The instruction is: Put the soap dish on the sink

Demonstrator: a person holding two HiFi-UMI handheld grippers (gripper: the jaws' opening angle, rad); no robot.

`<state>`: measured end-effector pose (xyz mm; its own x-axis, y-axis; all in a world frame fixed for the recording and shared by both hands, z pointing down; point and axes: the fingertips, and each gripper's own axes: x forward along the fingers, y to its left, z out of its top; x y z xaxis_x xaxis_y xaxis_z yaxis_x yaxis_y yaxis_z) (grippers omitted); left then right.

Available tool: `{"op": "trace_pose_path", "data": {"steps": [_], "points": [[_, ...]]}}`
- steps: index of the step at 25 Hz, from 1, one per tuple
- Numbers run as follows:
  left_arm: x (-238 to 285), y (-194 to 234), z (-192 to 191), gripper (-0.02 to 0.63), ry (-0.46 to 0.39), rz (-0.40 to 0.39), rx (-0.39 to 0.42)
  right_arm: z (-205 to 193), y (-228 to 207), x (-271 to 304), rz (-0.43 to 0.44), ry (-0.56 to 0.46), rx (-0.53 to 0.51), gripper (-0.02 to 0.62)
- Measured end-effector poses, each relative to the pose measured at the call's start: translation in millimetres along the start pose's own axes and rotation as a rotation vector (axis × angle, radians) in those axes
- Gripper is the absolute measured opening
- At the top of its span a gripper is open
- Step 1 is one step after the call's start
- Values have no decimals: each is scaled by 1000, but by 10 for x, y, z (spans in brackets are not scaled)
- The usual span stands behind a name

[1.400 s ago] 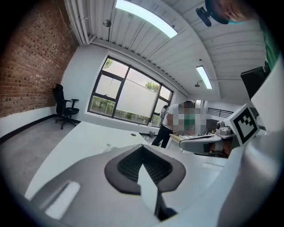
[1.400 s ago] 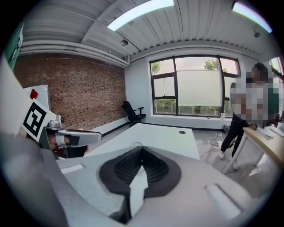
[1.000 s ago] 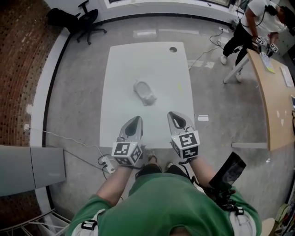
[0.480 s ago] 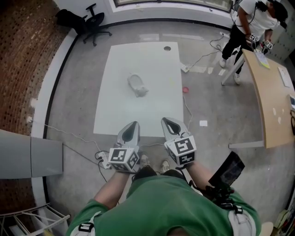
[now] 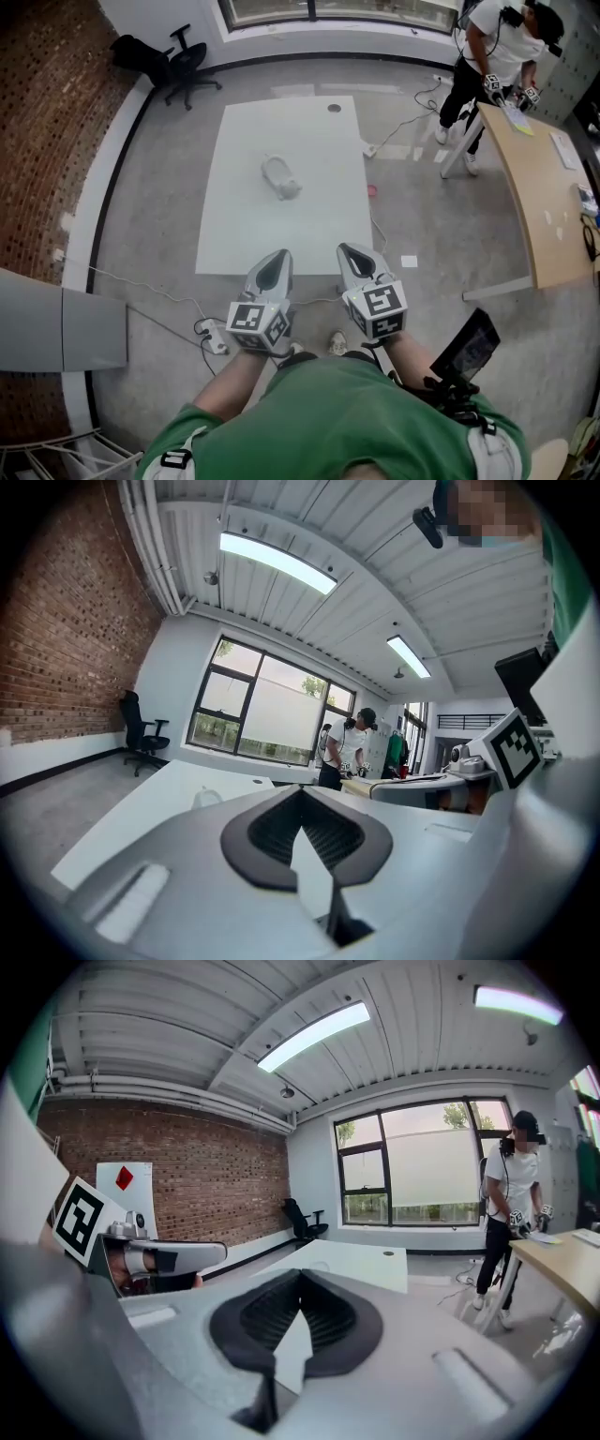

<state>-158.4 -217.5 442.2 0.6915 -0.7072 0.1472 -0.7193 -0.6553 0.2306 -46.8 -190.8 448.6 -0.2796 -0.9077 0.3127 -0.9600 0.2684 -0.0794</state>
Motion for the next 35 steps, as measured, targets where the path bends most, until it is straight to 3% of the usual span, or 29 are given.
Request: {"op": "trace_pose_path", "data": {"steps": [18, 35], "points": [[-568, 167, 52, 6, -32, -75, -27, 69, 664, -228, -65, -3, -36, 3], [-631, 206, 91, 6, -36, -94, -31, 4, 771, -275, -79, -3, -46, 2]]}}
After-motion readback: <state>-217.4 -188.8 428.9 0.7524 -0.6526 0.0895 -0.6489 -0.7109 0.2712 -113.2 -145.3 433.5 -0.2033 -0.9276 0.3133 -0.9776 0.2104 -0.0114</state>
